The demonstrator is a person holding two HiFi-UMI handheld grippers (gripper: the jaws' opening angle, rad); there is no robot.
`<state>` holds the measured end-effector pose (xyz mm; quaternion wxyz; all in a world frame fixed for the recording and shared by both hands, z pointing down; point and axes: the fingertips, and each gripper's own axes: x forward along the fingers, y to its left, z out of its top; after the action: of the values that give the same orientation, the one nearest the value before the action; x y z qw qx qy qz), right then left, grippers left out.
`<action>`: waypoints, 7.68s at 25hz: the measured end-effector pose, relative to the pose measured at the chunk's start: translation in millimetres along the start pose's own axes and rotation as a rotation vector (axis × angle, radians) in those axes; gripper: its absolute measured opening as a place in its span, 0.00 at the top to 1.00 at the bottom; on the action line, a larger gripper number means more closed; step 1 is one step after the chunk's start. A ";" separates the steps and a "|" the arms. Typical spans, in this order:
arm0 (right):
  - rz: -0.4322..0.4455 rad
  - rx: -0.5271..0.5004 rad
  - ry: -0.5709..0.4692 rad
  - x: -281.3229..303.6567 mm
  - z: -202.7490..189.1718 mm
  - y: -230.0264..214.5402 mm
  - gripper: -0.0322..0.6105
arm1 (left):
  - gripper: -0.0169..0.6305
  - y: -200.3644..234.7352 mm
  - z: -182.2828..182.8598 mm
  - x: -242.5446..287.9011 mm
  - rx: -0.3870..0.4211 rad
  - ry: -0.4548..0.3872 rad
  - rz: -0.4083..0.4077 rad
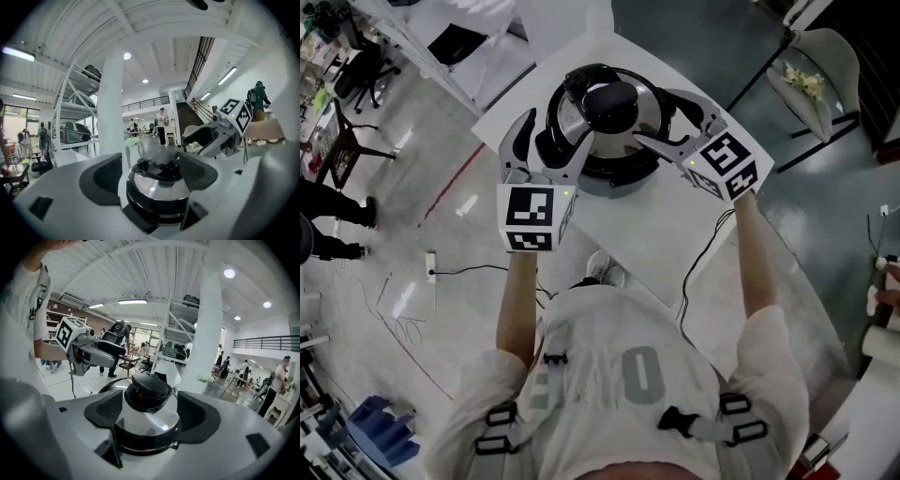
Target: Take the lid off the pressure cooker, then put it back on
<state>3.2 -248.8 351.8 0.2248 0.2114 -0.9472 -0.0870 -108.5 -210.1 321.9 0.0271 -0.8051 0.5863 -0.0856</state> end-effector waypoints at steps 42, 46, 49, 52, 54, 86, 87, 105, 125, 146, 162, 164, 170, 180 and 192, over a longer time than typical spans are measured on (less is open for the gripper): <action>0.363 0.013 0.019 61.0 -2.3 -12.3 0.54 | 0.41 -0.7 -33.4 62.2 0.004 0.158 -0.109; 0.346 0.015 0.026 60.2 -1.6 -12.6 0.54 | 0.41 1.1 -32.1 62.0 -0.001 0.161 -0.107; 0.334 0.024 0.029 59.3 -0.6 -12.2 0.54 | 0.41 1.5 -30.1 61.2 0.016 0.171 -0.110; 0.330 0.034 0.023 58.6 -1.6 -11.9 0.55 | 0.41 3.0 -31.5 60.2 0.011 0.174 -0.104; 0.328 0.037 0.023 57.0 -3.2 -11.6 0.56 | 0.41 3.9 -33.5 59.3 0.004 0.173 -0.098; 0.203 0.261 -0.005 44.0 -11.5 -5.3 0.62 | 0.45 -10.7 -44.4 75.0 0.002 0.255 -0.562; 0.197 0.264 -0.003 44.6 -12.0 -5.9 0.62 | 0.45 -12.3 -42.6 75.5 -0.010 0.248 -0.577; 0.140 0.228 0.036 48.0 -13.7 -5.0 0.63 | 0.55 -25.6 -42.3 87.7 0.073 0.290 -0.689; 0.082 0.198 -0.024 34.3 8.3 -8.2 0.63 | 0.58 -24.0 -15.0 79.3 0.150 0.241 -0.721; -0.078 0.139 -0.049 -36.0 49.4 21.4 0.63 | 0.57 -61.4 43.1 28.0 0.255 0.101 -0.792; -0.097 0.118 -0.057 -191.0 -2.7 48.3 0.63 | 0.57 -219.6 68.3 -15.0 0.269 0.079 -0.782; -0.084 0.118 -0.055 -209.6 -11.9 55.1 0.63 | 0.57 -240.1 67.4 -23.0 0.262 0.084 -0.771; -0.039 0.141 -0.044 -235.2 -43.7 71.0 0.63 | 0.57 -278.6 48.4 -34.7 0.230 0.122 -0.747; 0.027 0.191 -0.004 -228.2 -102.4 101.1 0.63 | 0.57 -303.8 -14.0 -44.7 0.157 0.194 -0.722; 0.101 0.242 0.053 -181.1 -168.8 115.8 0.63 | 0.57 -300.0 -97.2 -29.4 0.073 0.286 -0.704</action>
<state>186.1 -77.2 460.6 0.2266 0.1912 -0.9540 0.0451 148.1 -83.4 457.6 -0.0575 -0.9356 0.2683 -0.2221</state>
